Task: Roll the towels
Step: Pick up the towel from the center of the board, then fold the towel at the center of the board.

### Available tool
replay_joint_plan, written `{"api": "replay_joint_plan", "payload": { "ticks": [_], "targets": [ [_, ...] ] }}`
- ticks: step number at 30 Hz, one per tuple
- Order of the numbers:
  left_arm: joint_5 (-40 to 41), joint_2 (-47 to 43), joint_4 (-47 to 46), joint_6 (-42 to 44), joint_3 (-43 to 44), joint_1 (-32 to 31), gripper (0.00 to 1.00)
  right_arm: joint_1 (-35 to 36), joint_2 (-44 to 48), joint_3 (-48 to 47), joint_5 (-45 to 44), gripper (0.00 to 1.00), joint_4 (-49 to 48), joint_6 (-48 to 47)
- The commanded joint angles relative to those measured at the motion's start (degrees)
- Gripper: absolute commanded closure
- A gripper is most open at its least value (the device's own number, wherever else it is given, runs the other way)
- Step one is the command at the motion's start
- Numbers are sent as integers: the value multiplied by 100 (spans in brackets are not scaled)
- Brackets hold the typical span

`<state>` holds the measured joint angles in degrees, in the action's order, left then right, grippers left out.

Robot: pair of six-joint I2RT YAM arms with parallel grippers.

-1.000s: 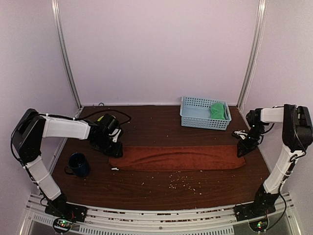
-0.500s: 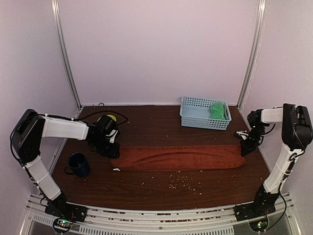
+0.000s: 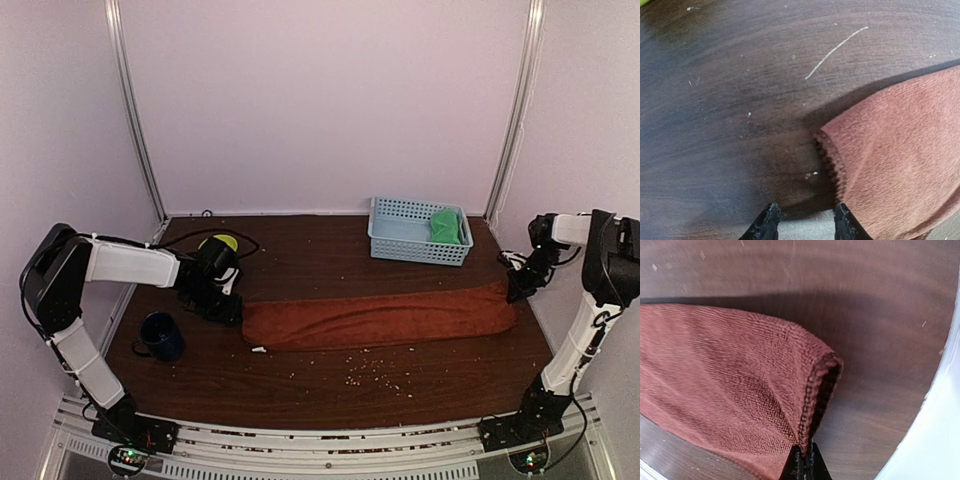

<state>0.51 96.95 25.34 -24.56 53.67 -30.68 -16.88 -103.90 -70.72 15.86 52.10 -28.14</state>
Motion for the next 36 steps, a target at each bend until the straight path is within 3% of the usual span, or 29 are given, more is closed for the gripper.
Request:
{"api": "replay_joint_plan", "payload": {
  "ticks": [1,16,28,36],
  "targets": [
    [-92,0,-169,74,-37,46,59,-4,114,-342,314,100,305,-41],
    [-147,195,-51,121,-84,59,59,1,166,-674,615,100,617,93],
    [-30,228,85,143,-147,59,60,133,351,-1112,1437,100,967,239],
    [-712,210,-97,277,-254,38,73,405,526,-1695,1768,100,1274,334]
  ]
}}
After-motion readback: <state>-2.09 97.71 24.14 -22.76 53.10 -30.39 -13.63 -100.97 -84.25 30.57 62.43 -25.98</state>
